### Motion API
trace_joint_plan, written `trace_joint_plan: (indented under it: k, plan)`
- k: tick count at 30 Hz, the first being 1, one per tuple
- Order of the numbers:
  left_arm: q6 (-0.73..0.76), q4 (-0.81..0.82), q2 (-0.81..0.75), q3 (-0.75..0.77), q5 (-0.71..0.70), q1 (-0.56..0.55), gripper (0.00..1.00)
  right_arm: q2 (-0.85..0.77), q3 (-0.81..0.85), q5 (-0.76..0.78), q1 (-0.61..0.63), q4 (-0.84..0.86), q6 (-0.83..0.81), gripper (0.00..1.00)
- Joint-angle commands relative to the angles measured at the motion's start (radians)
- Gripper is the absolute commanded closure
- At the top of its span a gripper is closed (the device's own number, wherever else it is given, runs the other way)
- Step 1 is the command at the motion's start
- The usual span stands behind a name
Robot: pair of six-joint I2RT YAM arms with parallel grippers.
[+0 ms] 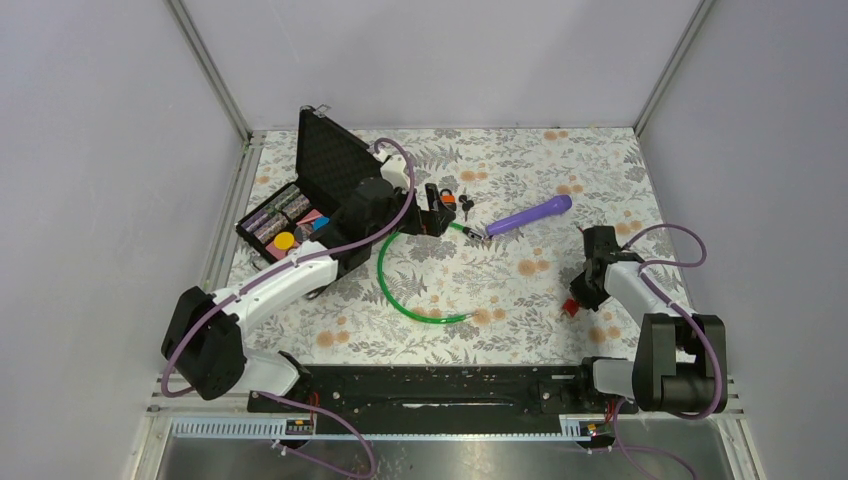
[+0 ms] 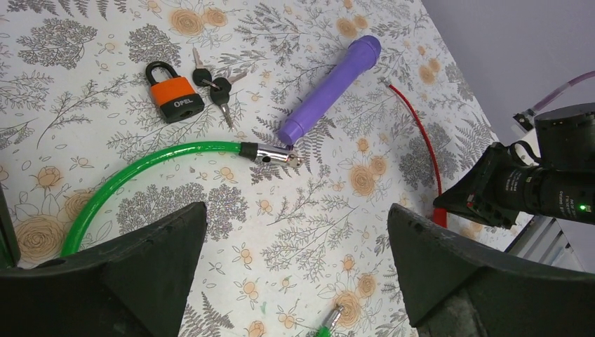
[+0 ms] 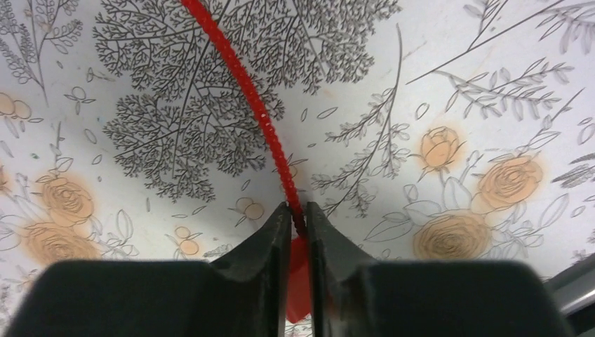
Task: Lock with the key
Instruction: Pick up the lock from the center of the board.
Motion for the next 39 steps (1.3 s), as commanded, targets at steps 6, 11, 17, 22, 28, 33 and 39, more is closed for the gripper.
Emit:
trace_joint_plan:
  k: [6,11,17,22,28,33,39]
  plan:
    - [-0.032,0.058,-0.041,-0.023,0.036,0.001,0.01,-0.115,-0.006,-0.135,-0.003,0.011,0.028,0.88]
    - [-0.061,0.108,-0.034,-0.06,0.108,-0.006,0.01,-0.19,-0.005,-0.227,-0.002,0.013,0.066,0.92]
    - [-0.099,0.178,-0.003,-0.099,0.246,-0.028,0.01,-0.303,-0.019,-0.391,0.0,0.093,0.108,0.95]
    - [-0.134,0.207,0.009,-0.083,0.338,-0.07,0.01,-0.421,-0.047,-0.541,0.057,0.285,0.196,0.99]
    - [-0.294,0.289,0.038,-0.057,0.418,-0.096,0.01,-0.565,-0.021,-0.528,0.197,0.532,0.28,0.98]
    - [-0.358,0.315,0.008,-0.018,0.41,-0.1,0.01,-0.577,0.029,-0.564,0.25,0.761,0.333,0.98]
    - [-0.389,0.349,-0.025,0.051,0.449,-0.111,0.01,-0.52,0.085,-0.626,0.28,0.971,0.383,0.99]
